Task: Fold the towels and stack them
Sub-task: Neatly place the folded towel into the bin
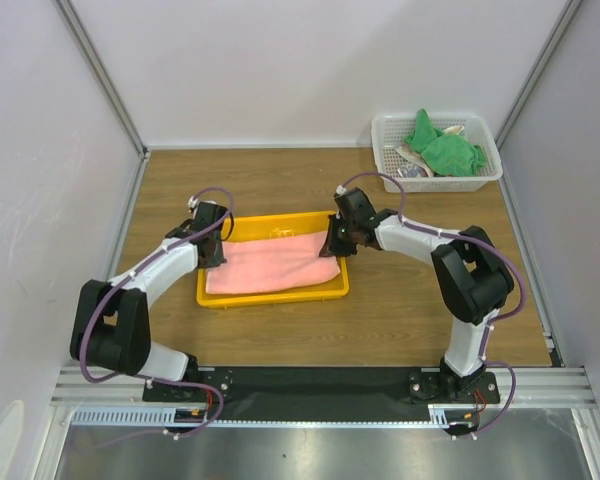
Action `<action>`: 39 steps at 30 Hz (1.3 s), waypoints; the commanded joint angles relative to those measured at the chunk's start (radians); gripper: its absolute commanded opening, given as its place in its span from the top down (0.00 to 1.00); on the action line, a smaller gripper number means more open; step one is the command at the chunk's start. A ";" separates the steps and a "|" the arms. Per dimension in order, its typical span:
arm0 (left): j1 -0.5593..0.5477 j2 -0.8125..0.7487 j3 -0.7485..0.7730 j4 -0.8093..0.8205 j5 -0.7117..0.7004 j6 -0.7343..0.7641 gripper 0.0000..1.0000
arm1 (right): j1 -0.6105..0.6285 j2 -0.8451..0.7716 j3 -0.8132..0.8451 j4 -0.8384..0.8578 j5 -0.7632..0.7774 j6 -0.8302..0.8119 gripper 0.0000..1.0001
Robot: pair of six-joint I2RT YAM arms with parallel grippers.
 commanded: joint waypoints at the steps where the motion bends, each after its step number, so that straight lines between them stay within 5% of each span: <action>1: 0.031 0.034 0.019 -0.027 -0.171 0.011 1.00 | -0.019 0.033 0.031 -0.057 0.109 -0.068 1.00; 7: 0.031 0.080 0.055 -0.016 -0.188 0.028 0.94 | -0.016 0.049 0.074 -0.062 0.135 -0.099 0.93; 10: 0.031 0.081 0.068 -0.007 -0.175 0.038 0.82 | -0.017 0.061 0.105 -0.082 0.120 -0.117 0.62; 11: 0.031 0.077 0.071 0.005 -0.163 0.052 0.71 | -0.016 0.061 0.111 -0.086 0.115 -0.119 0.44; 13: 0.031 0.063 0.103 -0.009 -0.159 0.060 0.54 | -0.017 0.061 0.151 -0.109 0.111 -0.120 0.31; 14: 0.031 0.057 0.114 -0.021 -0.143 0.064 0.38 | -0.017 0.059 0.169 -0.131 0.105 -0.120 0.25; 16: 0.029 0.022 0.150 -0.033 -0.122 0.074 0.29 | -0.016 0.050 0.223 -0.167 0.102 -0.128 0.22; 26: 0.028 -0.110 0.269 -0.096 0.084 0.025 0.17 | -0.011 -0.034 0.325 -0.297 0.194 -0.088 0.25; 30: 0.029 -0.121 0.203 -0.121 0.004 -0.024 0.17 | -0.003 -0.079 0.242 -0.297 0.279 -0.053 0.27; 37: 0.127 -0.114 0.094 -0.113 -0.007 -0.018 0.41 | -0.003 -0.105 0.151 -0.291 0.306 -0.042 0.35; 39: 0.132 -0.104 0.075 -0.101 -0.014 -0.011 0.42 | -0.003 -0.094 0.137 -0.274 0.289 -0.039 0.37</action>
